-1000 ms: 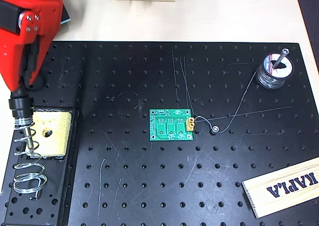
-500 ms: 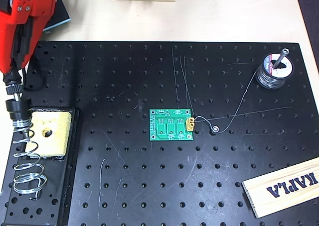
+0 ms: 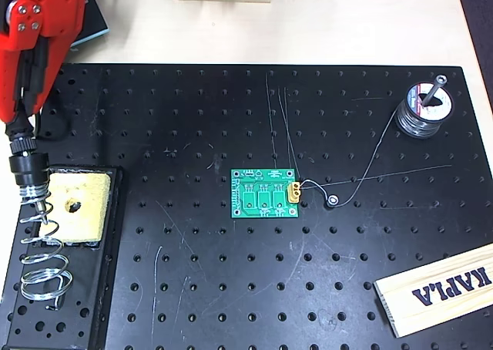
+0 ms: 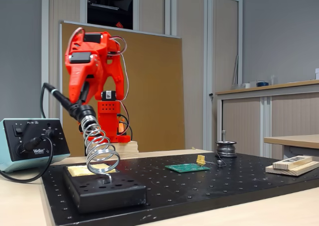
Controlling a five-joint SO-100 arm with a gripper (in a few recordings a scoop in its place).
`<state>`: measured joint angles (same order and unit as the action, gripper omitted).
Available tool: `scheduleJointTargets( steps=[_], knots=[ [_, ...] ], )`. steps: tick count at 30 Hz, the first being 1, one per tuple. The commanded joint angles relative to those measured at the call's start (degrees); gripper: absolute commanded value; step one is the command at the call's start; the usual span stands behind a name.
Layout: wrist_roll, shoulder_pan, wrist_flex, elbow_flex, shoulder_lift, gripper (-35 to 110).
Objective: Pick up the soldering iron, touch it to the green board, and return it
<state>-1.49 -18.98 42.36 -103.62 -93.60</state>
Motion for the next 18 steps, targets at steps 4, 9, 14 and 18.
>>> scheduleJointTargets(
  steps=[4, 9, 14, 18],
  knots=[
    [0.53, 2.81, 5.01, 13.01, 7.56, 0],
    [1.23, 3.43, 6.77, 18.19, 11.60, 0],
    [2.11, 3.96, 6.77, 17.84, 11.69, 0],
    [3.34, 4.66, 6.50, 15.47, 9.93, 0]
  ],
)
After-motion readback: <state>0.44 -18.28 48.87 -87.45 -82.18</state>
